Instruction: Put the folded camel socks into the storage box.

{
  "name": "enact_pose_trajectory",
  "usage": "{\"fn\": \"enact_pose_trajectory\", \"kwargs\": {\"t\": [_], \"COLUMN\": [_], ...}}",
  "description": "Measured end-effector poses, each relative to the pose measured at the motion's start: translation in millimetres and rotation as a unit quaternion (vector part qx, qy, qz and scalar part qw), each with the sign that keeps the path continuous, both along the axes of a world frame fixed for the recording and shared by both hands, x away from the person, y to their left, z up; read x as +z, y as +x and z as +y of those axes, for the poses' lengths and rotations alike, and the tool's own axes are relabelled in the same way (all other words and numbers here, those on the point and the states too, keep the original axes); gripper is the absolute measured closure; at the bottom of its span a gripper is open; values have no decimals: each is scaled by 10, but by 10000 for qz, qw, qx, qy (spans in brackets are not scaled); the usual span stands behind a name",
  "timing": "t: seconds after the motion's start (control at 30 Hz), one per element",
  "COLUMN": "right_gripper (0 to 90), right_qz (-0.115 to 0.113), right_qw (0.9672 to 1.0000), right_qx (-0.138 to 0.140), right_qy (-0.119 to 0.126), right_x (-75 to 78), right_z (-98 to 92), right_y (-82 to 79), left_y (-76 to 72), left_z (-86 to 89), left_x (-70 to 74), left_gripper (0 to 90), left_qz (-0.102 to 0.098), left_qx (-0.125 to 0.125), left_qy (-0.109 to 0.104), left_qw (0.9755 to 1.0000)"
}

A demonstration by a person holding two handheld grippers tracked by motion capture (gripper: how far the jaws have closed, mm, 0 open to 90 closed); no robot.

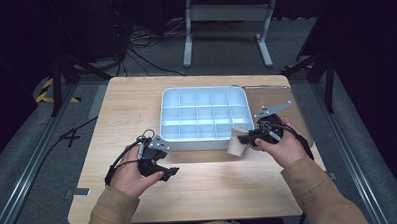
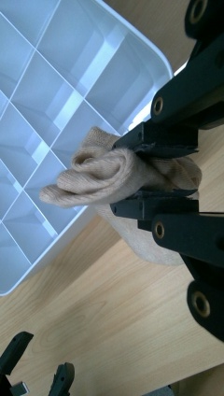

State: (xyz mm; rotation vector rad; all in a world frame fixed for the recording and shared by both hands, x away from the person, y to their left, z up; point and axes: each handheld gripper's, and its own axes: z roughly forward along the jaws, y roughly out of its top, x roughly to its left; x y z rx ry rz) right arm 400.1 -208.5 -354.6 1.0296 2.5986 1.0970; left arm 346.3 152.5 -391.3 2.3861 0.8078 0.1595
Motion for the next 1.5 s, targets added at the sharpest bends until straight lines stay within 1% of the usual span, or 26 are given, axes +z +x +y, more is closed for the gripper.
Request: {"fn": "enact_pose_trajectory", "kwargs": {"t": [0.17, 0.2, 0.27, 0.4, 0.47, 0.5, 0.57, 0.63, 0.73, 0.77, 0.8, 0.83, 0.9, 0.93, 0.97, 1.0, 1.03, 1.07, 1.13, 1.17, 1.27, 1.3, 1.33, 1.37, 1.5], "right_gripper": [732, 732, 731, 730, 731, 731, 731, 730, 730, 730, 730, 730, 729, 729, 729, 729, 729, 729, 729, 729, 728, 728, 728, 728, 728], "right_qz": [-48, -48, -61, -82, -94, -94, -106, -158, -186, -170, -158, -182, -137, -137, -180, -180, -164, -169, -173, -179, -201, -209, -246, -246, -286], "right_qw": [10000, 10000, 9999, 9997, 9996, 9996, 9994, 9990, 9985, 9983, 9983, 9982, 9977, 9977, 9974, 9974, 9971, 9964, 9963, 9957, 9948, 9944, 9936, 9936, 9915], "right_qx": [-55, -55, -107, -220, -270, -270, -312, -348, -404, -439, -444, -434, -467, -467, -450, -450, -466, -468, -468, -469, -463, -461, -440, -440, -405], "right_qy": [-17, -17, -7, -61, -74, -74, -138, -231, -323, -335, -348, -373, -466, -466, -538, -538, -584, -686, -706, -781, -886, -923, -1012, -1012, -1207], "right_x": [41, 41, 37, 32, 33, 33, 36, 29, 7, -2, -15, -34, -80, -80, -108, -108, -119, -148, -159, -177, -202, -205, -212, -212, -220], "right_z": [-35, -35, -44, -66, -79, -79, -91, -110, -134, -138, -140, -142, -137, -137, -136, -136, -132, -118, -111, -100, -73, -61, -36, -36, 10], "right_y": [117, 117, 197, 325, 375, 375, 419, 468, 524, 538, 552, 571, 610, 610, 641, 641, 652, 675, 682, 689, 699, 698, 697, 697, 693], "left_y": [-6, -6, -4, -2, -2, -3, -1, -11, -20, -26, -26, -28, -35, -35, -37, -37, -37, -36, -35, -35, -33, -33, -35, -35, -35], "left_z": [6, 6, 18, 34, 37, 41, 49, 58, 90, 97, 107, 112, 120, 120, 121, 124, 127, 129, 128, 126, 117, 114, 114, 114, 120], "left_x": [17, 17, 20, 17, 15, 16, 8, 5, 3, 1, -2, -2, -2, -2, -6, -9, -9, -9, -9, -10, -9, -11, -11, -11, -11], "left_gripper": [328, 328, 328, 328, 328, 328, 328, 327, 327, 327, 327, 327, 327, 327, 327, 327, 327, 327, 327, 327, 327, 327, 327, 327, 327], "left_qz": [-56, -56, -104, -90, -74, -52, -69, -38, -69, -48, -75, -67, -60, -60, -52, -55, -52, -47, -50, -47, -33, -42, -36, -36, -43], "left_qx": [43, 43, 91, 109, 125, 139, 138, 185, 188, 222, 228, 233, 249, 249, 256, 259, 265, 277, 269, 265, 245, 239, 243, 243, 255], "left_qy": [-46, -46, -83, -39, -60, -62, -79, -98, -60, -68, -66, -68, -58, -58, -73, -75, -59, -66, -62, -56, -29, -35, -23, -23, -39], "left_qw": [10000, 10000, 9999, 9999, 9999, 9999, 9999, 9998, 9998, 9997, 9997, 9997, 9997, 9997, 9996, 9996, 9996, 9996, 9996, 9996, 9997, 9997, 9997, 9997, 9997]}}
